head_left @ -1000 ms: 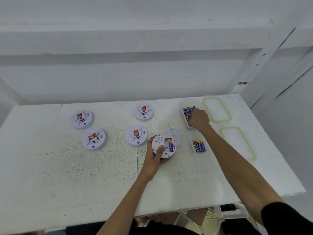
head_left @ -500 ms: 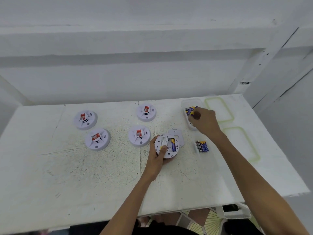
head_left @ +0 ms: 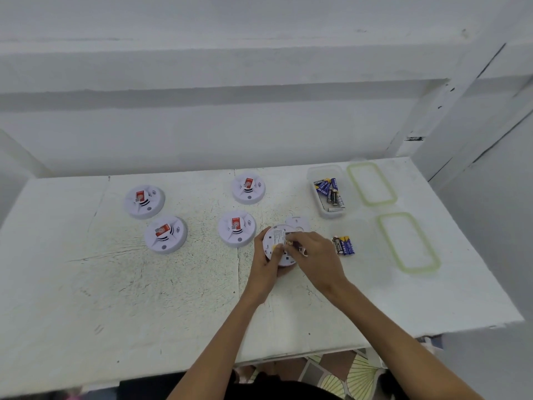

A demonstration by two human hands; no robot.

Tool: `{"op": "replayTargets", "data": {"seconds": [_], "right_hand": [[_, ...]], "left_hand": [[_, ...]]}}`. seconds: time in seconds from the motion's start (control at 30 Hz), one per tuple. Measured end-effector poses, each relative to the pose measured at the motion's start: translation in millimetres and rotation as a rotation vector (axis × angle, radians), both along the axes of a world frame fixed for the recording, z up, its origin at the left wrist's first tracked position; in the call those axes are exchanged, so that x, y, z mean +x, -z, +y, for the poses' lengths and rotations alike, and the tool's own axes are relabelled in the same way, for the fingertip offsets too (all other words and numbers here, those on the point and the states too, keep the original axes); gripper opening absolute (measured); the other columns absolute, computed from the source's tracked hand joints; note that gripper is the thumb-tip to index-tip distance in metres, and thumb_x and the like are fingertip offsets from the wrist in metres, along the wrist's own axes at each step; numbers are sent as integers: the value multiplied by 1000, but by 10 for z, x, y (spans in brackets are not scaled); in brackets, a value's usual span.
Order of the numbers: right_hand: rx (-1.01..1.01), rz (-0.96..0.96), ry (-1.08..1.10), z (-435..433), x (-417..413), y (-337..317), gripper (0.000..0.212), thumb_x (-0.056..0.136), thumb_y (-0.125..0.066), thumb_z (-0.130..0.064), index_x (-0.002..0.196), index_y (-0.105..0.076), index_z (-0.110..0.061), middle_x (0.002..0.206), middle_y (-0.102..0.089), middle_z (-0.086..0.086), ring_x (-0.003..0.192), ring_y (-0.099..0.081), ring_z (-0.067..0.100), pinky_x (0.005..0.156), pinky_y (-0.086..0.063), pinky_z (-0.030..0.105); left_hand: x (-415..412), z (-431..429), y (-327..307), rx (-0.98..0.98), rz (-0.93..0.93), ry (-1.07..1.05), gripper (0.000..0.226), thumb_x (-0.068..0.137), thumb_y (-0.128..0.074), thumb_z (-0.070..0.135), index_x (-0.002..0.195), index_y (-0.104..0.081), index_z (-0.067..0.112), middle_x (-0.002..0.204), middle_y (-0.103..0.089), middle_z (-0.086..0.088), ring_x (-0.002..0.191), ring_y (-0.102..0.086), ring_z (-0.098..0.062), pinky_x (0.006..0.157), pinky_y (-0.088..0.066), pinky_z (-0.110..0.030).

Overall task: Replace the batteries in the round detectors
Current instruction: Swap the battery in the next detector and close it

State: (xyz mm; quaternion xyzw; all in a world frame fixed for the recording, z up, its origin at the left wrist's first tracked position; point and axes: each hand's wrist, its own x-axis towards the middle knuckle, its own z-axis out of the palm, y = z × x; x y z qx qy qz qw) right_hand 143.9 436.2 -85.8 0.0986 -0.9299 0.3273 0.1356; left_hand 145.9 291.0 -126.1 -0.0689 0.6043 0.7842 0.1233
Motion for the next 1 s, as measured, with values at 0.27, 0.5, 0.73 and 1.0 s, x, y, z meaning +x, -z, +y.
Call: {"op": "replayTargets", "data": {"seconds": [0.27, 0.5, 0.73, 1.0], "right_hand": [[-103, -58, -5, 30, 111, 133, 17, 86, -77, -17, 103, -79, -19, 121, -69, -6, 116, -53, 12, 96, -46, 21], [-424, -345, 105, -52, -31, 55, 45, 78, -84, -32, 116, -60, -27, 118, -62, -10, 100, -63, 3, 78, -53, 16], [-650, -470, 235, -68, -89, 149, 54, 68, -91, -37, 112, -61, -34, 89, -74, -4, 77, -71, 8, 67, -60, 29], [-535, -291, 303, -150, -59, 176, 22, 102, -54, -35, 111, -69, -22, 95, -74, -11, 86, -70, 3, 71, -56, 18]], "left_hand": [[-13, 3, 49, -1, -22, -4, 44, 108, -54, 17, 148, -41, 32, 141, -62, -5, 127, -64, -28, 96, -58, -56], [-8, -14, 53, 65, -48, -77, 46, 108, -54, 16, 150, -41, 31, 143, -61, -8, 126, -65, -28, 95, -59, -54], [-19, -38, 67, 62, -53, -89, 50, 107, -56, 20, 152, -40, 35, 146, -60, -5, 129, -63, -26, 102, -54, -61], [11, -30, 117, 98, -22, -148, 49, 105, -58, 18, 149, -46, 37, 146, -60, -2, 135, -58, -26, 104, -54, -56]]}}
